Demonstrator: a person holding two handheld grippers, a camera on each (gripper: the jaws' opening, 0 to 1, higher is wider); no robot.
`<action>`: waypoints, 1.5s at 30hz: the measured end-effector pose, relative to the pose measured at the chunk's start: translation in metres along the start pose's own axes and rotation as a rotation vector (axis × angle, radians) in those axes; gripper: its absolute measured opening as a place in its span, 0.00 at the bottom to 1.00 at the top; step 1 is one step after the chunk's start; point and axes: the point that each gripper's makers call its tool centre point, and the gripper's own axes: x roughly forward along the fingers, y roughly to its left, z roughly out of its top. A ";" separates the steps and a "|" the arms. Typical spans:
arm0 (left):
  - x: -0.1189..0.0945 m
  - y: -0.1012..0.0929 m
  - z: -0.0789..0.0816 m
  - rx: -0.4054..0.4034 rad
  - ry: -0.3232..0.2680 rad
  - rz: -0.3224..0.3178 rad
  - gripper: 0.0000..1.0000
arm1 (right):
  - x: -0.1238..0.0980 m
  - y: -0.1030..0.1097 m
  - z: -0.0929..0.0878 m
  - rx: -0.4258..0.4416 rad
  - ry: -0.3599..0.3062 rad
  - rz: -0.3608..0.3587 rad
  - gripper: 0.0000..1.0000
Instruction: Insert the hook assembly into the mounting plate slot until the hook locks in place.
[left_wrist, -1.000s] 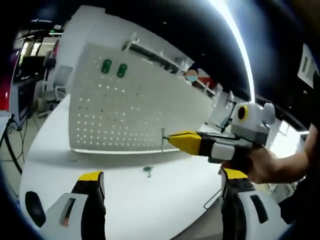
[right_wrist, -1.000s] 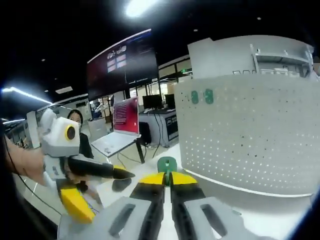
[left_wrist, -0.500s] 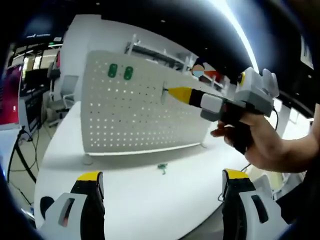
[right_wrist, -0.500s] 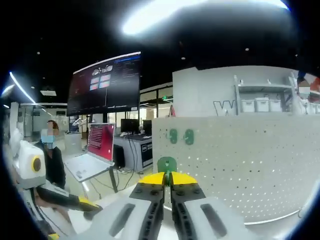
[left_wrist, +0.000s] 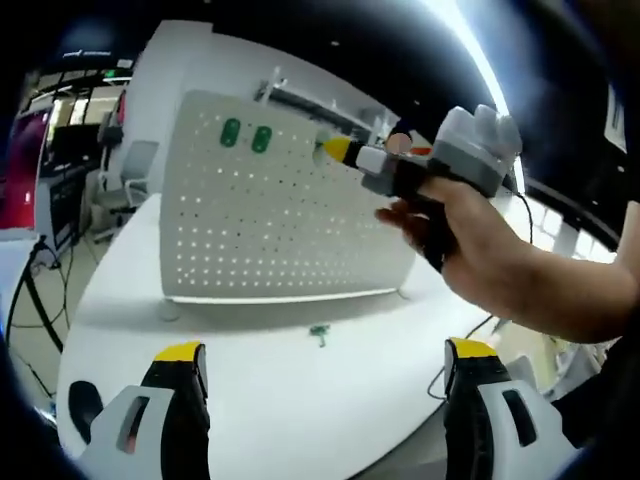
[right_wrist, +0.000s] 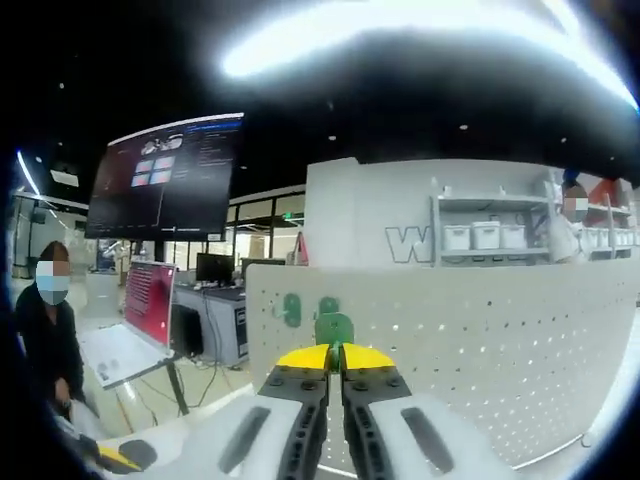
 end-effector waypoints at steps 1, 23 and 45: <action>0.000 0.001 -0.001 0.004 0.005 0.001 1.00 | 0.003 -0.002 0.001 0.003 -0.004 -0.010 0.00; -0.008 0.035 -0.009 -0.073 0.011 0.046 0.99 | 0.063 -0.028 -0.014 0.005 -0.001 -0.163 0.00; -0.011 0.049 -0.016 -0.073 0.014 0.071 0.99 | 0.074 -0.039 -0.009 0.046 -0.048 -0.235 0.00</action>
